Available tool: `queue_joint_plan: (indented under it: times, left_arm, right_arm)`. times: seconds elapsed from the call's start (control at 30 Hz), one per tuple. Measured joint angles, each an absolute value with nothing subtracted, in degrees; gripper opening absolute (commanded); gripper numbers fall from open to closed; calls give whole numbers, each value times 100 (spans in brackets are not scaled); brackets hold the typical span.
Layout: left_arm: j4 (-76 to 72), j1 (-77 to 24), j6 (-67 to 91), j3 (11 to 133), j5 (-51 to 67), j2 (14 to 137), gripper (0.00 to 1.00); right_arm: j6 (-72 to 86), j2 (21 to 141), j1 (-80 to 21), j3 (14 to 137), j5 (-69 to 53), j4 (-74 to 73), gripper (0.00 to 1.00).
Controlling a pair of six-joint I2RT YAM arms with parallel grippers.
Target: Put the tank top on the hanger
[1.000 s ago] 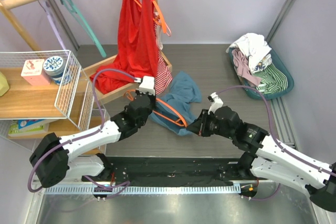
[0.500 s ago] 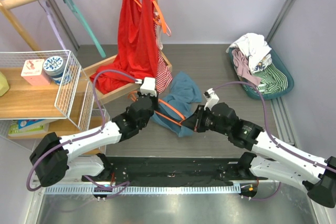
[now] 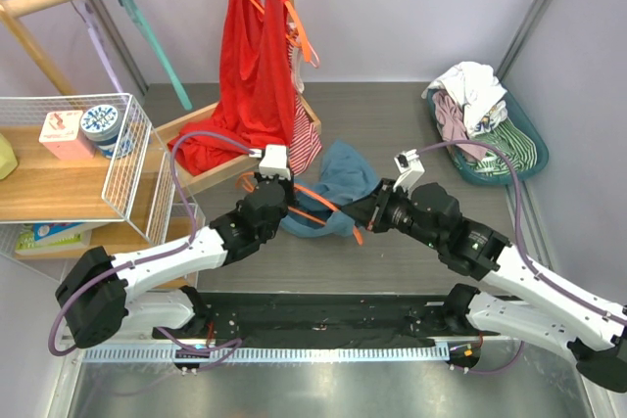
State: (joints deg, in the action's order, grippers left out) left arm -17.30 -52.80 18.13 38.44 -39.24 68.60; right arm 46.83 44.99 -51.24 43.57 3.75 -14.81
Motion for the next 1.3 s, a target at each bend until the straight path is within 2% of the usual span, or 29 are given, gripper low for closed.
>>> queue_joint_plan:
  times: [0.57,1.07,1.13,1.2,1.27,1.3]
  left_arm:
    - [-1739,-5282,2067,4036,-3717,6969,0]
    - [-1745,-5363,2217,4049,-3229,7105,0]
    - [-1745,-5367,2217,4049,-3190,7105,0]
    - [-1745,-5367,2209,4049,-3190,7105,0]
    - [-1739,-5367,2165,4049,-3221,7105,0]
    - [-1723,-5367,2115,4049,-3267,7105,0]
  right_arm:
    - [4923,5096,-5131,3826,-102,-1072,1]
    - [4359,5564,-5131,4589,228,-1194,2]
    - [4316,5666,-5131,4668,244,-1232,30]
    - [4268,5747,-5131,4753,244,-1288,64]
    - [4139,5791,-5131,4912,231,-1461,73]
    - [4110,5784,-5133,4987,263,-1553,82]
